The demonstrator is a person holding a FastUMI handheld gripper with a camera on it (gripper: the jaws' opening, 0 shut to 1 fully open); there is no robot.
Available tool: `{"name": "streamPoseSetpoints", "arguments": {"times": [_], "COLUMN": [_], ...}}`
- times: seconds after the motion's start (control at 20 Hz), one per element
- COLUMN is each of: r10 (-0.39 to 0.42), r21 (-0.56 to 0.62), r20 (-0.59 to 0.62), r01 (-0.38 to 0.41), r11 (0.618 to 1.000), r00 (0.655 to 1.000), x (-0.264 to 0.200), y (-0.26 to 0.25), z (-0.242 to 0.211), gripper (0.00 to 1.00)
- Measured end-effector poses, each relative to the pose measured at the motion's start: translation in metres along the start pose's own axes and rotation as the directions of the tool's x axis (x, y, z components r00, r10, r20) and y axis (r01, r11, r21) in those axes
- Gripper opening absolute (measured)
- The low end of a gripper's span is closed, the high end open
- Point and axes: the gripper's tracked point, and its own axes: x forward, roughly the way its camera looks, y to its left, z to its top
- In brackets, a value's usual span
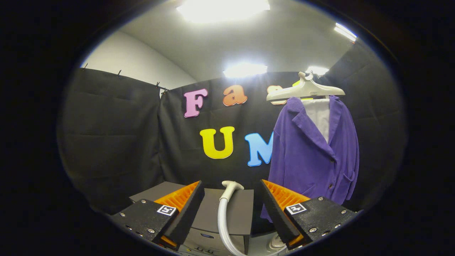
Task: Iron the clothes twice with a garment steamer, once on the left side and once on the right side.
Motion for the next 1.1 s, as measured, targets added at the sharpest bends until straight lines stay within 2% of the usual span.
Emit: {"name": "streamPoseSetpoints", "arguments": {"times": [0.1, 0.25, 0.45, 0.85, 1.1], "r10": [0.028, 0.083, 0.144, 0.208, 0.255], "r21": [0.013, 0.093, 0.186, 0.294, 0.374], "r20": [-0.045, -0.117, -0.221, -0.411, -0.508], "r01": [-0.028, -0.072, -0.104, -0.087, -0.056], "r11": [1.000, 0.993, 0.977, 0.952, 0.926], "r00": [0.999, 0.990, 0.965, 0.888, 0.823], "x": [0.023, 0.059, 0.102, 0.176, 0.205], "y": [0.003, 0.011, 0.013, 0.009, 0.011], "z": [0.000, -0.003, -0.017, -0.063, -0.093], "gripper": [0.96, 0.96, 0.94, 0.93, 0.93]}}
